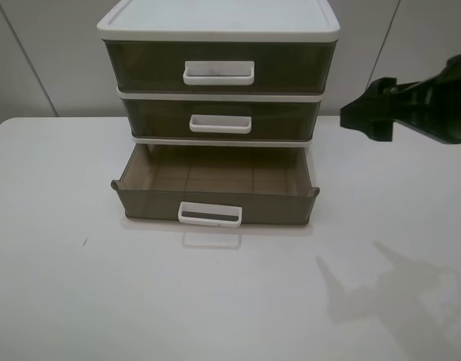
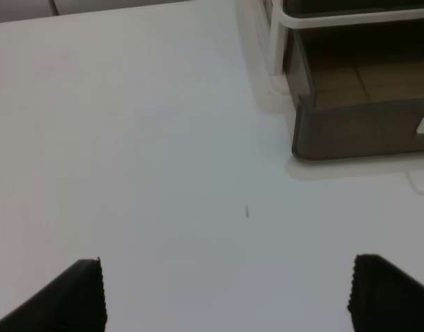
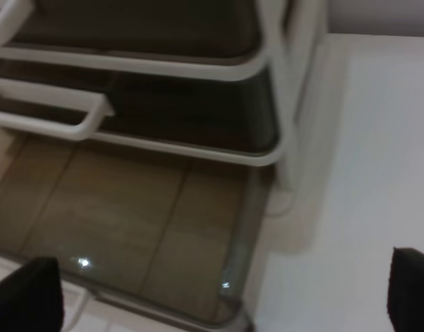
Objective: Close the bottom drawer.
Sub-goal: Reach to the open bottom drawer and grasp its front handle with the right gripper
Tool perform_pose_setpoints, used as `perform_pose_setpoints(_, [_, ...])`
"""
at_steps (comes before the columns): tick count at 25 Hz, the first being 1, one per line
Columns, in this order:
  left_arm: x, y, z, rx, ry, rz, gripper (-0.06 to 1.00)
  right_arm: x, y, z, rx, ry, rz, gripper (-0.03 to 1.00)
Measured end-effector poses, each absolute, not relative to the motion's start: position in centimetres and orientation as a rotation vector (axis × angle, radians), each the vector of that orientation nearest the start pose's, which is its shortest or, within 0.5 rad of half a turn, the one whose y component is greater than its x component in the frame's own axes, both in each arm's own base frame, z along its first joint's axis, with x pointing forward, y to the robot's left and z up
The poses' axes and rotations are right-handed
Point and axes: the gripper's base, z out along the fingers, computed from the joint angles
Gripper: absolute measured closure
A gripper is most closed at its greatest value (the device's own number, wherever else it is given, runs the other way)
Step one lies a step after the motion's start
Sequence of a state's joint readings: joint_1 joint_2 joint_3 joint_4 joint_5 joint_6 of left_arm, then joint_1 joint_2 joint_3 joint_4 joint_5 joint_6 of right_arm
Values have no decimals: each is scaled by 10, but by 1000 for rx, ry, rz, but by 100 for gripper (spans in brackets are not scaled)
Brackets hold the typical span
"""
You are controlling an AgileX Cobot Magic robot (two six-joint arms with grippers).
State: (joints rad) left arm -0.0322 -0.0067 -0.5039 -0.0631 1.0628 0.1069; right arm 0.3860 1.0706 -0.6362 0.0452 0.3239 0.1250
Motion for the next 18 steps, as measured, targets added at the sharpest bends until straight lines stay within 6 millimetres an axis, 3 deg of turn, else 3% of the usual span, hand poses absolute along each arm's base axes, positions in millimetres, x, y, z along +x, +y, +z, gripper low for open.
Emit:
perform_pose_setpoints(3, [-7, -5, 278, 145, 2029, -28, 23, 198, 106, 252, -342, 2306, 375, 15])
perform_pose_setpoints(10, [-7, -5, 278, 145, 2029, -28, 23, 191, 150, 218, -348, 2485, 537, 15])
perform_pose_setpoints(16, [-7, -5, 278, 145, 2029, -28, 23, 194, 176, 201, -405, 2442, 564, 16])
perform_pose_setpoints(18, [-7, -5, 278, 145, 2029, -28, 23, 192, 186, 195, -437, 2421, 573, 21])
